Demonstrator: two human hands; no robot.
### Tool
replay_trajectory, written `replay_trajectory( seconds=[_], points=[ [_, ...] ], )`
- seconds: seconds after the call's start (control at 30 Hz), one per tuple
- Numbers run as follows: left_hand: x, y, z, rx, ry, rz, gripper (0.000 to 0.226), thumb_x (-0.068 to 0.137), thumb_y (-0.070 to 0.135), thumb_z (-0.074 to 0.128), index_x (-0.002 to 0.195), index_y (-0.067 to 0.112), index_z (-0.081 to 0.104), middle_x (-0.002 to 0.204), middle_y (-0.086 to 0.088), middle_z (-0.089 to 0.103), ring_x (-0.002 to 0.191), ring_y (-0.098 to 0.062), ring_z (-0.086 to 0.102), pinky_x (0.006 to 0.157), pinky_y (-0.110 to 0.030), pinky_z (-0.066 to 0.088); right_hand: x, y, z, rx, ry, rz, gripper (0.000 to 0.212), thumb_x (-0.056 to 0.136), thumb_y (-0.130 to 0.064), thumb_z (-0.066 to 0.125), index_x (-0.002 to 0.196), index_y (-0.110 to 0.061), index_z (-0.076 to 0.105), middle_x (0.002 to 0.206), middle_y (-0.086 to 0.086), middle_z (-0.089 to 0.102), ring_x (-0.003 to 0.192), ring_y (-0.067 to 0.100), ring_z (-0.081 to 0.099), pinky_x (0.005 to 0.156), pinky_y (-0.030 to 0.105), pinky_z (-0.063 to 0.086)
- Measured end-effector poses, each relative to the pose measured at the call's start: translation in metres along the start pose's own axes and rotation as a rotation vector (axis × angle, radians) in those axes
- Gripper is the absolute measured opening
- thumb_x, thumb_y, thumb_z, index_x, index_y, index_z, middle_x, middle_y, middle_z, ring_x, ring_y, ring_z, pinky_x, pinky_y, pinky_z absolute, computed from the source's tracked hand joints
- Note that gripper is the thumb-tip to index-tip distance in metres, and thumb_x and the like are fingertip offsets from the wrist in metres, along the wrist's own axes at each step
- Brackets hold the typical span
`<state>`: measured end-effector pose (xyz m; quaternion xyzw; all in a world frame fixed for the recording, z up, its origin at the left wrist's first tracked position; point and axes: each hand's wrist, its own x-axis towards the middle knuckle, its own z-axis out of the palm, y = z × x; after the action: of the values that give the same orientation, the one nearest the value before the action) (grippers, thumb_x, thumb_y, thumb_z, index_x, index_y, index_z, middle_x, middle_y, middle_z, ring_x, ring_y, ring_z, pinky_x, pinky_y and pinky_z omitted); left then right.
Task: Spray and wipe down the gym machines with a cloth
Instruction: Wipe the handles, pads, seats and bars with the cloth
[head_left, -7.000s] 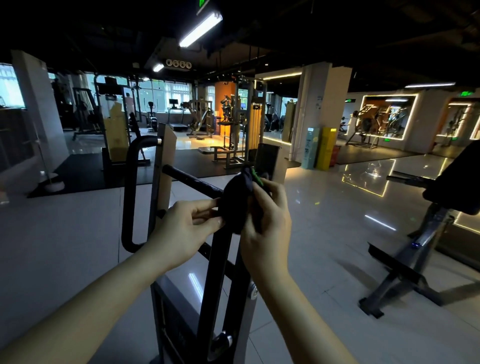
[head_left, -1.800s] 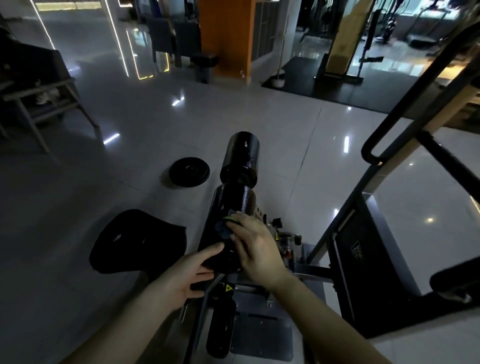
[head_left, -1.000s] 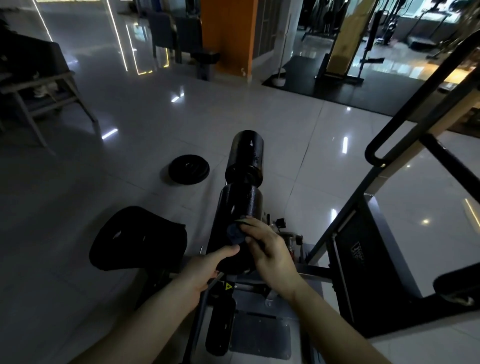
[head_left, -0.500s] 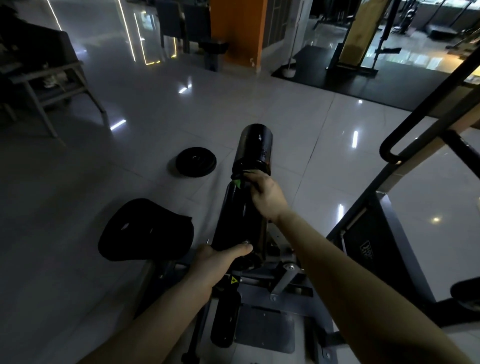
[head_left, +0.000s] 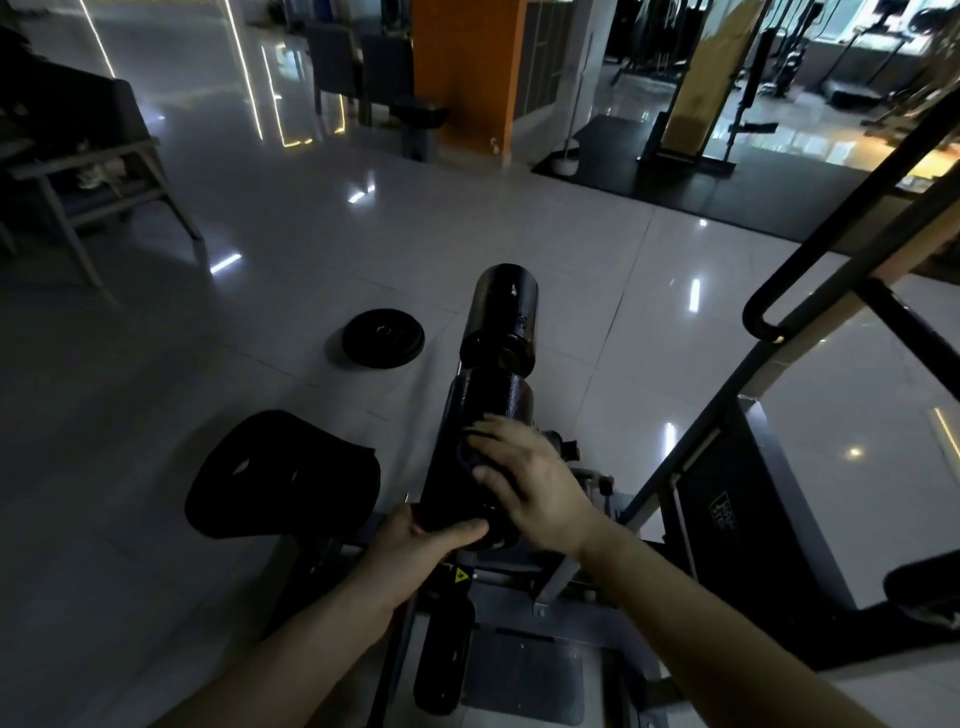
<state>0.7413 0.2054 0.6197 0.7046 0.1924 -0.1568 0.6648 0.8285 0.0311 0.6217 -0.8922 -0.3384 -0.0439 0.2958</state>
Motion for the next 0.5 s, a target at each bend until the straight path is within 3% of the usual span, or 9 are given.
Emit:
replay_trajectory(
  seconds=[0.2, 0.3, 0.43, 0.5],
  points=[
    [0.0, 0.011, -0.012, 0.042, -0.011, -0.079, 0.018, 0.092, 0.049, 0.067, 0.093, 0.032, 0.065, 0.098, 0.018, 0.068, 0.097, -0.002, 0.062, 0.069, -0.017, 0.04, 0.076, 0.035, -0.011, -0.113, 0.042, 0.133, 0.039, 0.1, -0.022, 0.053, 0.128, 0.001, 0.066, 0.132, 0.021, 0.064, 0.127, 0.042, 0.057, 0.108, 0.05, 0.044],
    [0.004, 0.01, -0.014, 0.022, 0.0, -0.121, 0.021, 0.093, 0.054, 0.062, 0.097, 0.034, 0.062, 0.111, 0.008, 0.066, 0.103, -0.009, 0.061, 0.076, -0.025, 0.04, 0.084, 0.034, -0.008, -0.026, 0.077, 0.197, 0.034, 0.103, -0.015, 0.054, 0.131, 0.002, 0.065, 0.137, 0.019, 0.062, 0.129, 0.039, 0.056, 0.109, 0.042, 0.043],
    [0.006, 0.01, -0.018, 0.005, -0.013, -0.153, 0.038, 0.083, 0.062, 0.068, 0.103, 0.031, 0.061, 0.116, 0.005, 0.066, 0.108, -0.012, 0.061, 0.102, -0.04, 0.042, 0.042, 0.01, 0.007, -0.023, 0.167, 0.062, 0.033, 0.102, -0.02, 0.051, 0.121, -0.002, 0.07, 0.128, 0.013, 0.067, 0.122, 0.032, 0.059, 0.107, 0.044, 0.045],
    [0.005, 0.011, -0.019, 0.014, -0.034, -0.16, 0.05, 0.073, 0.068, 0.072, 0.105, 0.031, 0.061, 0.114, 0.005, 0.068, 0.109, -0.013, 0.063, 0.107, -0.046, 0.041, 0.015, -0.001, 0.013, -0.033, 0.214, 0.014, 0.035, 0.102, -0.025, 0.049, 0.121, -0.005, 0.071, 0.127, 0.008, 0.067, 0.122, 0.025, 0.058, 0.109, 0.04, 0.042]
  ],
)
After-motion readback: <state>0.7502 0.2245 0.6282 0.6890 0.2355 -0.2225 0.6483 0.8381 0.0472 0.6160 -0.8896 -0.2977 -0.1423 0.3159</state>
